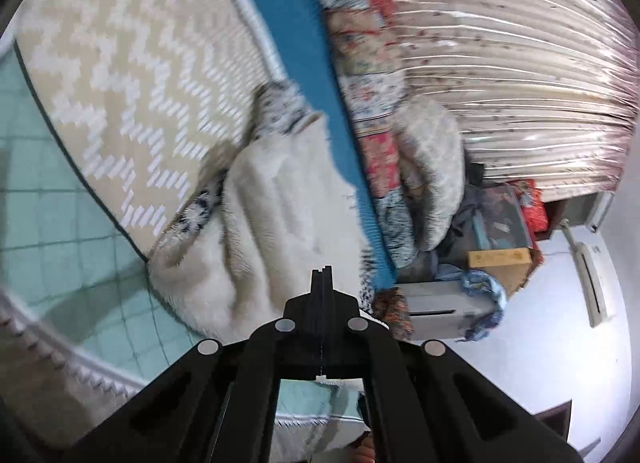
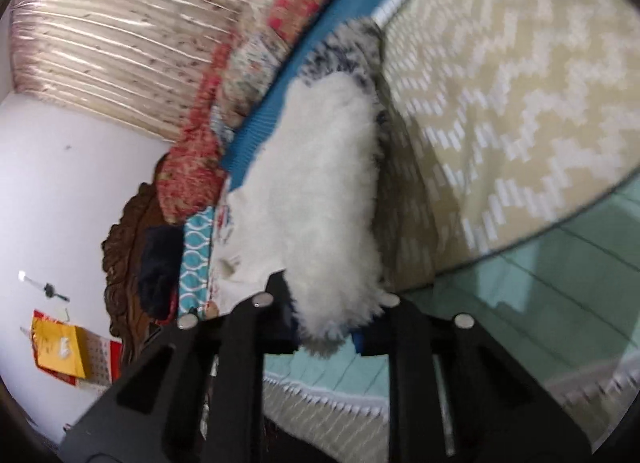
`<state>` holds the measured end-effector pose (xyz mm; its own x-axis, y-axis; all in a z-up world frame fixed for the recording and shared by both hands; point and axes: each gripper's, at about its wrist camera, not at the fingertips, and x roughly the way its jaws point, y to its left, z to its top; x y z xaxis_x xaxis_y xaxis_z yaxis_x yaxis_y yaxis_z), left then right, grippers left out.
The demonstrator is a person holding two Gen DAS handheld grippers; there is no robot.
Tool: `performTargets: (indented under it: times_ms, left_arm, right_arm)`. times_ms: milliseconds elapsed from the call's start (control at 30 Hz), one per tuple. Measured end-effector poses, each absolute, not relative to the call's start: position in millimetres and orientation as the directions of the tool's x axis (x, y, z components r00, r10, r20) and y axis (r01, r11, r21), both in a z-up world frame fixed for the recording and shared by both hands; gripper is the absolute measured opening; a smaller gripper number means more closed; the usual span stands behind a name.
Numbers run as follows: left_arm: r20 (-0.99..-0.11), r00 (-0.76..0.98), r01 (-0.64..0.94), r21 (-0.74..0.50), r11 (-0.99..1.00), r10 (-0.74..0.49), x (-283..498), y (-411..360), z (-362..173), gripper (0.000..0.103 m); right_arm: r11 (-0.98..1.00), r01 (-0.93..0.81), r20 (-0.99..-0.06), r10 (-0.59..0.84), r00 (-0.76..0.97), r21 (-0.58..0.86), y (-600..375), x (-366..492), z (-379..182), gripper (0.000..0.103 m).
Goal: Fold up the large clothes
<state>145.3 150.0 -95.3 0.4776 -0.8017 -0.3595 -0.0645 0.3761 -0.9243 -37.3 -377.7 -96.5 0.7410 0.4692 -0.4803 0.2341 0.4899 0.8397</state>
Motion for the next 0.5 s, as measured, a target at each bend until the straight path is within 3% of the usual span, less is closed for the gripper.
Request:
performTargets:
  times_ms: [67, 167, 267, 367, 433, 500]
  left_arm:
    - [-0.375, 0.502, -0.027, -0.907, 0.420, -0.779, 131.7, 158.7, -80.3, 0.103]
    - [-0.490, 0.509, -0.037, -0.834, 0.551, -0.708, 125.2, 161.0, -72.6, 0.103]
    - [-0.579, 0.451, -0.072, -0.782, 0.619, -0.679, 131.3, 156.5, -87.2, 0.103]
    - [-0.633, 0.404, -0.063, -0.740, 0.670, -0.660, 140.0, 148.5, -102.7, 0.103]
    - [-0.637, 0.388, -0.052, -0.737, 0.674, -0.666, 145.5, 145.1, -112.3, 0.103]
    - [-0.628, 0.367, -0.025, -0.744, 0.668, -0.686, 149.1, 143.2, -119.3, 0.103]
  right_arm:
    - [0.495, 0.230, -0.478, 0.464, 0.746, 0.838, -378.9, -57.1, -88.3, 0.017]
    - [0.515, 0.249, -0.496, 0.424, 0.757, 0.820, -382.5, -84.3, -87.6, 0.016]
    - [0.570, 0.337, -0.579, 0.318, 0.751, 0.750, -392.8, -94.8, -95.7, 0.019]
    - [0.499, 0.418, -0.602, 0.292, 0.743, 0.759, -397.8, -97.9, -112.9, 0.037]
    - [0.468, 0.429, -0.583, 0.256, 0.771, 0.773, -400.1, -110.7, -114.7, 0.078]
    - [0.467, 0.421, -0.573, 0.248, 0.781, 0.777, -398.0, -118.6, -111.7, 0.081]
